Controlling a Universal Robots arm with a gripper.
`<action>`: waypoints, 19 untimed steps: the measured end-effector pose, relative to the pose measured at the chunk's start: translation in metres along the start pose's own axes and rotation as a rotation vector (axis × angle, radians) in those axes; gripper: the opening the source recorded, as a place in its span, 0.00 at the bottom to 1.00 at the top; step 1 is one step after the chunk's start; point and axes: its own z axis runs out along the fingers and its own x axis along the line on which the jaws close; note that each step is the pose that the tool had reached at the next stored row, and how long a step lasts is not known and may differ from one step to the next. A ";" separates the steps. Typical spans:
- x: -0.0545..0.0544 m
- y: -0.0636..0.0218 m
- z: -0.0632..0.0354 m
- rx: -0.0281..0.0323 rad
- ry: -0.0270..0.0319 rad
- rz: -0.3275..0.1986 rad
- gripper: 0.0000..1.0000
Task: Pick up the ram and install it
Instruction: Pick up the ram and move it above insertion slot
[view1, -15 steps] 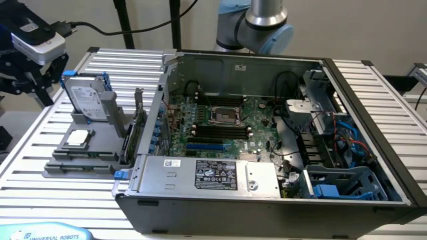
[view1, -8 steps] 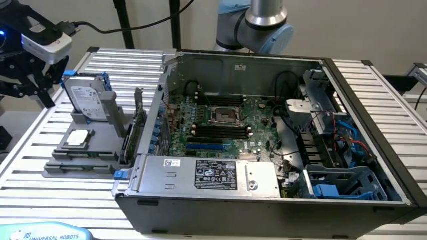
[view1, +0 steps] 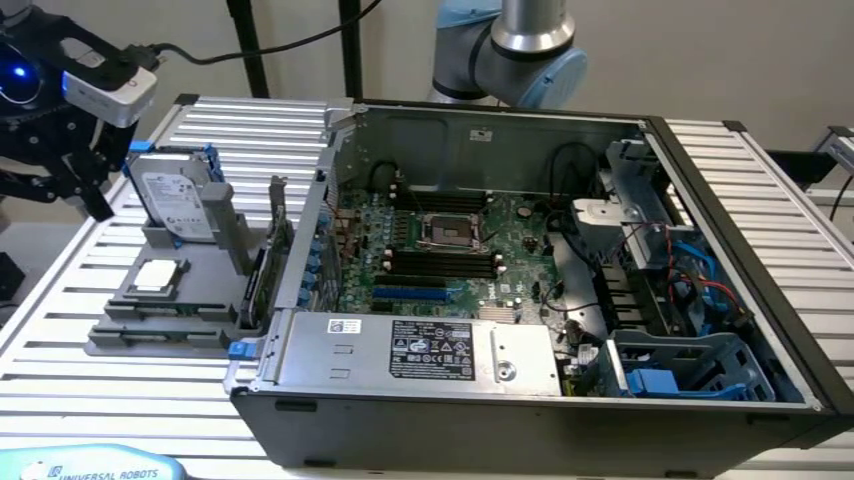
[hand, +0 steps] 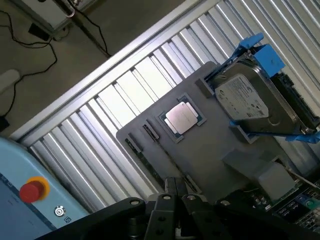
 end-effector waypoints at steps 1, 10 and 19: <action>0.000 -0.0001 0.0006 -0.0001 0.0009 -0.017 0.11; -0.001 -0.0012 0.0067 -0.0009 0.0089 -0.169 0.11; -0.001 -0.0022 0.0128 -0.0017 0.0169 -0.324 0.11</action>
